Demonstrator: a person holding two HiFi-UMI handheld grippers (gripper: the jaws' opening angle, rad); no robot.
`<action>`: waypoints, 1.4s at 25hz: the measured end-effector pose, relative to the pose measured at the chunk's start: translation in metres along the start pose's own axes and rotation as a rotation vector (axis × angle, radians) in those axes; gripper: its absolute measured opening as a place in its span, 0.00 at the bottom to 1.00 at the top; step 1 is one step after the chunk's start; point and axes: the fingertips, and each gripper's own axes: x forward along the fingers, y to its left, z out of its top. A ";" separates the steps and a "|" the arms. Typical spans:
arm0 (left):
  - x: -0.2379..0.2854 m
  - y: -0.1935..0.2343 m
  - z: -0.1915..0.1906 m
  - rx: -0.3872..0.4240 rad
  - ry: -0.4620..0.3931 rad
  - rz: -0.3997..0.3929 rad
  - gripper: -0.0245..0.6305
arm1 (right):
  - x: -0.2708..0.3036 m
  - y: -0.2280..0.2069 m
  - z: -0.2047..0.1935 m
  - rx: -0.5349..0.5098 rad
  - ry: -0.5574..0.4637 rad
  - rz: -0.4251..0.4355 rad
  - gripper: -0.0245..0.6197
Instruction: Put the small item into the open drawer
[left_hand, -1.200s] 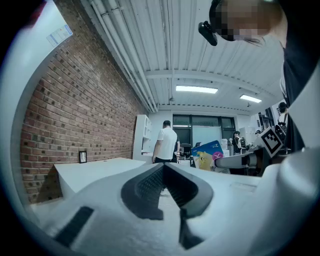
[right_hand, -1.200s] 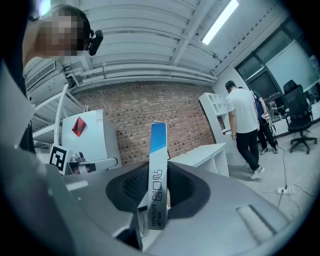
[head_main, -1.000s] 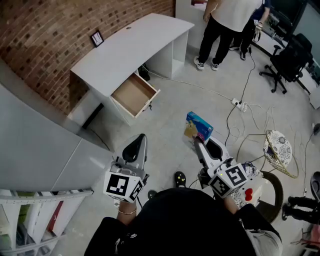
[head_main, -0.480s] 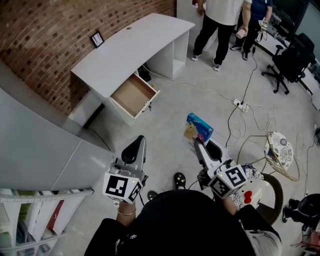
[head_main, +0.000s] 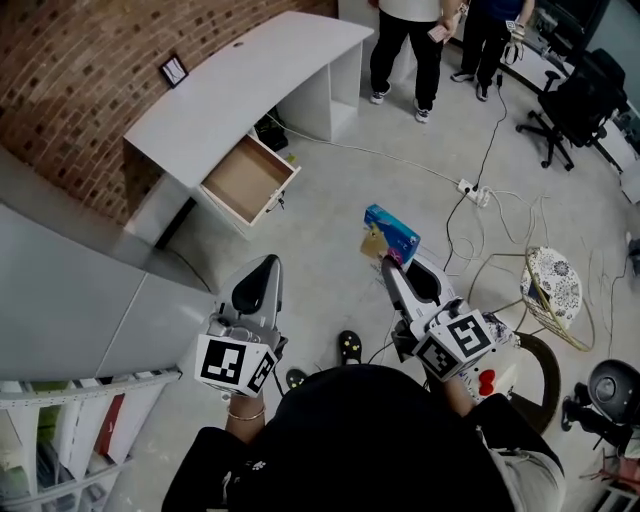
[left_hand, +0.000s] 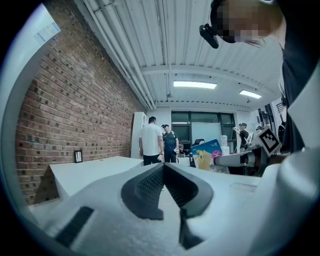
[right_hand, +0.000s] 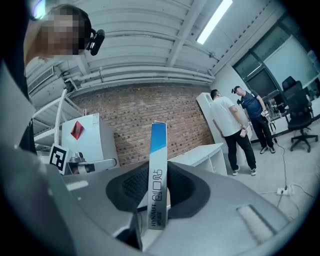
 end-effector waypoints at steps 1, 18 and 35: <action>0.004 -0.003 -0.001 0.000 0.001 0.000 0.03 | -0.001 -0.005 0.001 0.002 -0.001 0.000 0.19; 0.044 -0.032 -0.013 0.029 0.042 0.031 0.03 | -0.009 -0.065 -0.003 0.052 0.012 0.016 0.19; 0.035 0.003 -0.017 0.011 0.004 0.120 0.03 | 0.018 -0.061 -0.003 0.054 -0.001 0.070 0.19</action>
